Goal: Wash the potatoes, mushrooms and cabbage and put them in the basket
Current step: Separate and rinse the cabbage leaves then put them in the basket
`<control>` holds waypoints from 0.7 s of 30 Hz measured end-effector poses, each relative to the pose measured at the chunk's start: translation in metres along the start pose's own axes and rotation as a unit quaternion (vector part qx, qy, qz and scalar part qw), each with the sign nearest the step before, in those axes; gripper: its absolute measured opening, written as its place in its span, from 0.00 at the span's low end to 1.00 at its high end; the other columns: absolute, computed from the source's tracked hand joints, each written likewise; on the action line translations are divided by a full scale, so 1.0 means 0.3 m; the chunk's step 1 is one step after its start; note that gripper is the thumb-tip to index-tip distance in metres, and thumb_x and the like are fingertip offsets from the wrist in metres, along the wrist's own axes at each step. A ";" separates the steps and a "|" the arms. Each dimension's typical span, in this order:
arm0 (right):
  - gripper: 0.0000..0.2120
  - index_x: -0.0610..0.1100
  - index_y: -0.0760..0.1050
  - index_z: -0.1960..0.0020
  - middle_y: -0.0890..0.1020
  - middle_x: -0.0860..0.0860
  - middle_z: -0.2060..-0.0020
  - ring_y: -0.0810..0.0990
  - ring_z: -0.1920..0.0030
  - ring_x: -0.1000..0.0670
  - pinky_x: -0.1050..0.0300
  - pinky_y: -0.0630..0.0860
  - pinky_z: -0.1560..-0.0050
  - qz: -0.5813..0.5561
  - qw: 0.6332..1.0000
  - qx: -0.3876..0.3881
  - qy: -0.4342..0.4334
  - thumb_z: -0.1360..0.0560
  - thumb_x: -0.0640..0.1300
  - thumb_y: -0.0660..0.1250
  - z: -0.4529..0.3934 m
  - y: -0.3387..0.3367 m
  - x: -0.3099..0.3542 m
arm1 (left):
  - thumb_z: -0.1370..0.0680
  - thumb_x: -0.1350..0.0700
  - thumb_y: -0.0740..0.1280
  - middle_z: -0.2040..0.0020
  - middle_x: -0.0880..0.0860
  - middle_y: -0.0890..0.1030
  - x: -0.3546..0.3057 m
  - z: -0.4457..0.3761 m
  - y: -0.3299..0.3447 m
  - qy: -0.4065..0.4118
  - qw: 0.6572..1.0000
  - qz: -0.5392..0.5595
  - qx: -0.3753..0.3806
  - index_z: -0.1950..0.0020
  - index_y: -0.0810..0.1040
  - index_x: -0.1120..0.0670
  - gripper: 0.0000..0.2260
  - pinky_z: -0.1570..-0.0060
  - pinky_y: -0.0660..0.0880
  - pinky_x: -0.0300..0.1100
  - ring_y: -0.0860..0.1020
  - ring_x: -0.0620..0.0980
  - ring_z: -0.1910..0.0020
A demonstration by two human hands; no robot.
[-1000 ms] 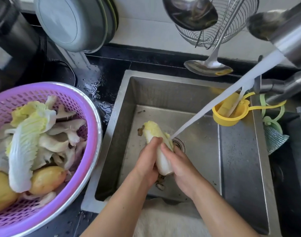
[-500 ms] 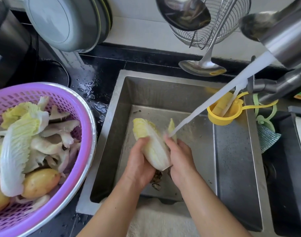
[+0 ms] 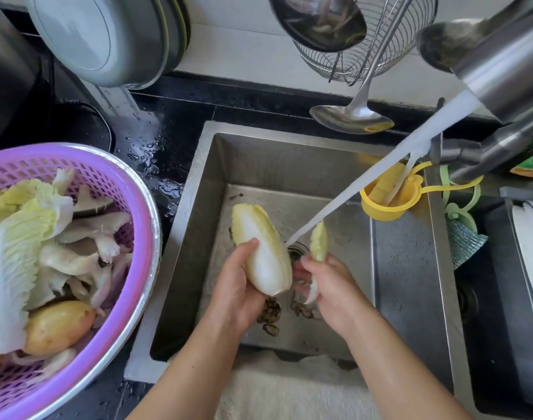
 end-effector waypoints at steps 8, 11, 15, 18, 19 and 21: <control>0.12 0.46 0.78 0.36 0.87 0.49 0.46 0.86 0.44 0.48 0.38 0.79 0.37 0.070 0.992 0.076 -0.073 0.20 0.41 0.71 0.015 0.052 0.012 | 0.14 0.45 0.60 0.35 0.60 0.83 0.032 -0.019 0.014 0.008 0.986 -0.166 0.034 0.28 0.77 0.56 0.21 0.32 0.75 0.59 0.82 0.59 0.35; 0.14 0.49 0.80 0.38 0.88 0.52 0.48 0.87 0.46 0.52 0.46 0.81 0.39 0.119 0.985 0.081 -0.095 0.23 0.46 0.76 0.029 0.081 0.008 | 0.17 0.43 0.66 0.35 0.61 0.83 0.042 -0.026 0.004 0.030 0.983 -0.178 0.037 0.26 0.75 0.55 0.24 0.32 0.76 0.61 0.82 0.61 0.35; 0.17 0.47 0.79 0.37 0.88 0.50 0.47 0.87 0.45 0.50 0.46 0.81 0.39 0.088 0.990 0.088 -0.071 0.24 0.48 0.76 0.029 0.088 0.001 | 0.18 0.46 0.69 0.36 0.61 0.83 0.037 -0.029 -0.008 0.034 0.984 -0.168 0.052 0.27 0.74 0.55 0.23 0.33 0.76 0.62 0.82 0.61 0.36; 0.18 0.44 0.79 0.36 0.87 0.46 0.45 0.86 0.43 0.46 0.43 0.79 0.37 0.014 0.993 0.097 -0.065 0.24 0.42 0.75 0.026 0.081 -0.012 | 0.19 0.48 0.71 0.36 0.60 0.84 0.039 -0.032 -0.014 0.034 0.984 -0.169 0.052 0.27 0.74 0.55 0.23 0.34 0.77 0.61 0.83 0.60 0.37; 0.17 0.44 0.79 0.35 0.87 0.46 0.45 0.86 0.43 0.45 0.43 0.79 0.37 -0.017 0.993 0.093 -0.066 0.24 0.41 0.75 0.029 0.081 -0.016 | 0.19 0.49 0.72 0.36 0.59 0.84 0.039 -0.032 -0.010 0.035 0.983 -0.170 0.053 0.27 0.74 0.55 0.23 0.34 0.77 0.61 0.83 0.60 0.37; 0.16 0.45 0.80 0.36 0.87 0.45 0.45 0.86 0.44 0.44 0.43 0.80 0.40 -0.070 0.994 0.058 -0.066 0.23 0.37 0.73 0.022 0.072 -0.034 | 0.20 0.49 0.73 0.37 0.59 0.85 0.041 -0.031 -0.002 0.037 0.985 -0.163 0.050 0.28 0.75 0.55 0.23 0.34 0.77 0.61 0.83 0.59 0.37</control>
Point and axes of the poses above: each hand's wrist, its own z-axis away from the middle knuckle, its own y-axis out of the palm, x = y × z, the point moved 4 cm from there along -z, towards the middle knuckle
